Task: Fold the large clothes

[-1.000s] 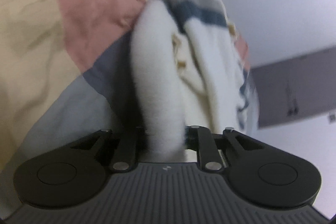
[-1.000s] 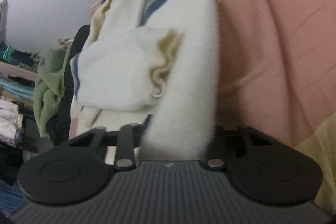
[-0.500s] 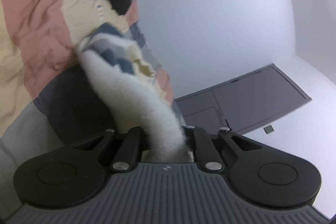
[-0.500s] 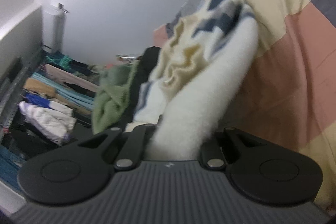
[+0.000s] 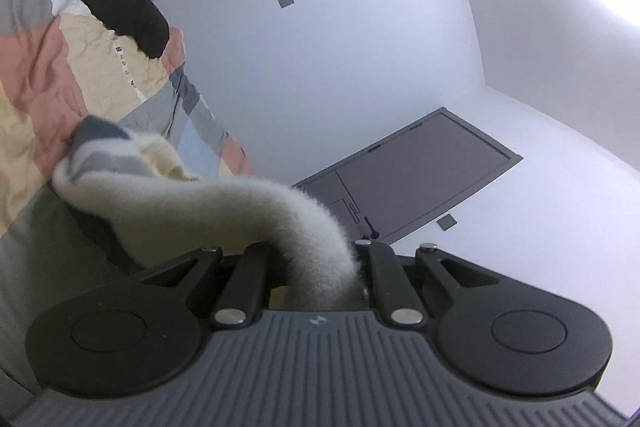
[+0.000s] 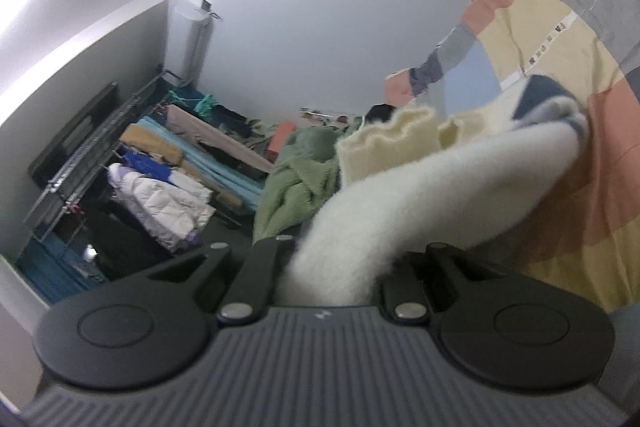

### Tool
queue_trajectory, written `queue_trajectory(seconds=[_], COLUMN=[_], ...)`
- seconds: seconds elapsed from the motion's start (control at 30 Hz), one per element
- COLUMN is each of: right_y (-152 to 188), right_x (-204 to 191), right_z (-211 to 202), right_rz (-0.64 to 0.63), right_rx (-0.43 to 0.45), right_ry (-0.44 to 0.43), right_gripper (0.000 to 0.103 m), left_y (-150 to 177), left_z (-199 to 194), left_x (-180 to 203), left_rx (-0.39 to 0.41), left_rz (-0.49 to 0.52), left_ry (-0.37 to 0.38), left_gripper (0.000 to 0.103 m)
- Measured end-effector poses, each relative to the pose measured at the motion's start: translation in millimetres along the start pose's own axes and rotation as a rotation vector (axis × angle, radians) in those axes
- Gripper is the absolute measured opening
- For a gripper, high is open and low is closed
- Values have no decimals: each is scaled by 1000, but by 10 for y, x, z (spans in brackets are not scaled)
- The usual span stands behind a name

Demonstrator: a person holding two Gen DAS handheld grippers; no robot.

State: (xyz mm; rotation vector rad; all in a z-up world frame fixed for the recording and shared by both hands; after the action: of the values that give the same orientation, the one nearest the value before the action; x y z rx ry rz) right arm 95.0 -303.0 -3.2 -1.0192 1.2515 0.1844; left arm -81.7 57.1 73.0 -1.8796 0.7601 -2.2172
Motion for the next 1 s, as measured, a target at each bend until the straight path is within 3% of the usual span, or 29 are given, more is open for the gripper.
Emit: queue_trajectory(seconds=[0.17,0.37,0.5,0.67,1.0], right_y=[-178,-561,-764,-806,-653], right_x=[63,276,633,1146,2106], right_z=[242,955,1507,2066,2682], right_rz=[-18,1,30,62,124], right_rx=[10,25,45,12,-82], right_ry=[39,90,163,219,273], right_gripper=[16,16,16,16,17], left_y=[-189,-595,-755,-844,-703], left_z=[389,1482,2106,2712,3320], left_x=[-7,-296,-732,-1390,-2423], left_rx=[-16,3,-22,-61,-149], left_rz=[63,269,273,239,233], left_ry=[-55,-109,-141,-245,-388], left_gripper=[12,12,13,13,16])
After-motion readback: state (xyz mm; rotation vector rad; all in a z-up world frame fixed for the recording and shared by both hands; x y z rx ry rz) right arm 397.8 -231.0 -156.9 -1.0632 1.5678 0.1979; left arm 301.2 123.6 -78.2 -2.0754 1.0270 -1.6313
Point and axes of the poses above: each gripper's, at about its wrist camera, not at the fingertips, and z roughly the way its jaws point, x to its right, y to its underside, the point moved 8 cm from there along z, roughly the way its jaws point, and after that the axes turned 10 degrees about x, right-handed, at the moved point
